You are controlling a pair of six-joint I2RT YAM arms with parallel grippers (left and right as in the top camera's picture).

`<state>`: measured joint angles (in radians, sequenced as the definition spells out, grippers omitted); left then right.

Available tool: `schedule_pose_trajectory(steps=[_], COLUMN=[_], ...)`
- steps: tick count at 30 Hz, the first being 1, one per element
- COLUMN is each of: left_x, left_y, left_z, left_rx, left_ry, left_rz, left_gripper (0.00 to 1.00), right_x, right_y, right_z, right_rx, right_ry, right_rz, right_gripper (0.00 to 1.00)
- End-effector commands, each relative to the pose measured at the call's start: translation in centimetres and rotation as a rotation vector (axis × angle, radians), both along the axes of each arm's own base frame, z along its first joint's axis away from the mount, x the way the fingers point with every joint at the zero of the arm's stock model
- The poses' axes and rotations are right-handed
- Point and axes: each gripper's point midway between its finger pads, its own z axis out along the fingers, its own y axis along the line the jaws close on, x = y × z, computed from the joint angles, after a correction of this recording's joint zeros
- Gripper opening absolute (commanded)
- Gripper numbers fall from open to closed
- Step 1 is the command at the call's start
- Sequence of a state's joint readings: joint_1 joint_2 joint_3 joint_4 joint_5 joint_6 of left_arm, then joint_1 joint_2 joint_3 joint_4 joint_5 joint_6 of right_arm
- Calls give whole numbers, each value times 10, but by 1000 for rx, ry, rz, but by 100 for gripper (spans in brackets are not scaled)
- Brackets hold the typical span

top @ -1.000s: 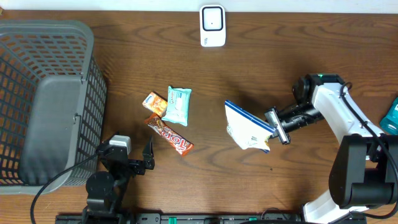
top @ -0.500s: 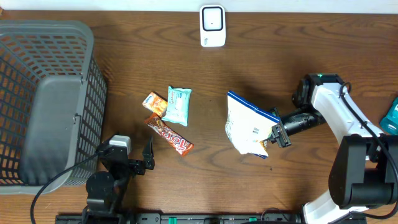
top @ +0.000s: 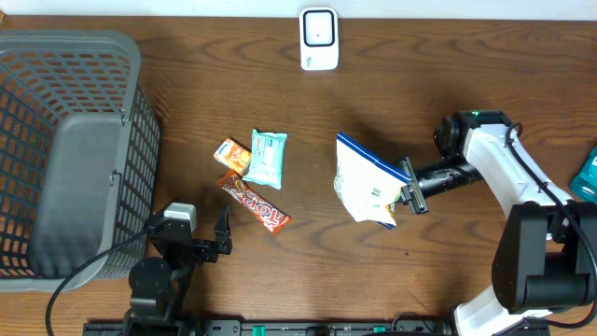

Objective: Scan the item barcode

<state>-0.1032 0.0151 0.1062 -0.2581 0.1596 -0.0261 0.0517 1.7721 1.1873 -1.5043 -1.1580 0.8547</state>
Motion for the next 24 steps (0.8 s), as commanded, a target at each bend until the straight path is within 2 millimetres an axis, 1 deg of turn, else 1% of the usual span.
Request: schedule_pose_trajectory(steps=[1, 4, 6, 9, 11, 13, 14, 16, 18, 19, 20, 21, 22, 24], left_x=[-1, -1, -1, -1, -1, -1, -1, -1, -1, -1, -1, -1, -1, -1], left_y=[-3, -3, -3, -3, -3, -3, -3, -3, -3, -3, -3, -3, -3, -3], left_z=[-11, -11, -11, -11, -11, -11, -11, -11, -11, -11, -11, -11, -11, -11], left_rx=[-2, -2, -2, -2, -2, -2, -2, -2, -2, -2, -2, -2, -2, -2], left_ry=[25, 26, 26, 25, 26, 25, 26, 26, 25, 26, 26, 26, 25, 25], left_rz=[-17, -17, -17, -17, -17, -17, -17, -17, -17, -17, -17, -17, -17, -17], left_gripper=[98, 98, 98, 98, 98, 98, 98, 98, 98, 98, 98, 98, 98, 98], right_x=[4, 6, 9, 9, 18, 31, 36, 55, 81, 101, 111, 130, 144, 166], right_y=[2, 1, 1, 0, -3, -6, -6, -6, -13, -20, -23, -31, -36, -38], right_z=[6, 2, 1, -2, -11, -24, -27, -31, -45, -51, -53, -57, -60, -61], right_rx=[8, 4, 19, 3, -36, -102, -113, -124, -230, -298, -330, -399, -453, -528], right_ry=[11, -37, -114, -116, -157, -183, -200, -274, -300, -344, -381, -454, -505, -584], right_rz=[-21, -5, 15, 23, 21, 3, -7, -37, -107, -155, -172, -204, -231, -276], right_gripper=[1, 1, 1, 1, 2, 2, 2, 2, 2, 1, 1, 2, 2, 2])
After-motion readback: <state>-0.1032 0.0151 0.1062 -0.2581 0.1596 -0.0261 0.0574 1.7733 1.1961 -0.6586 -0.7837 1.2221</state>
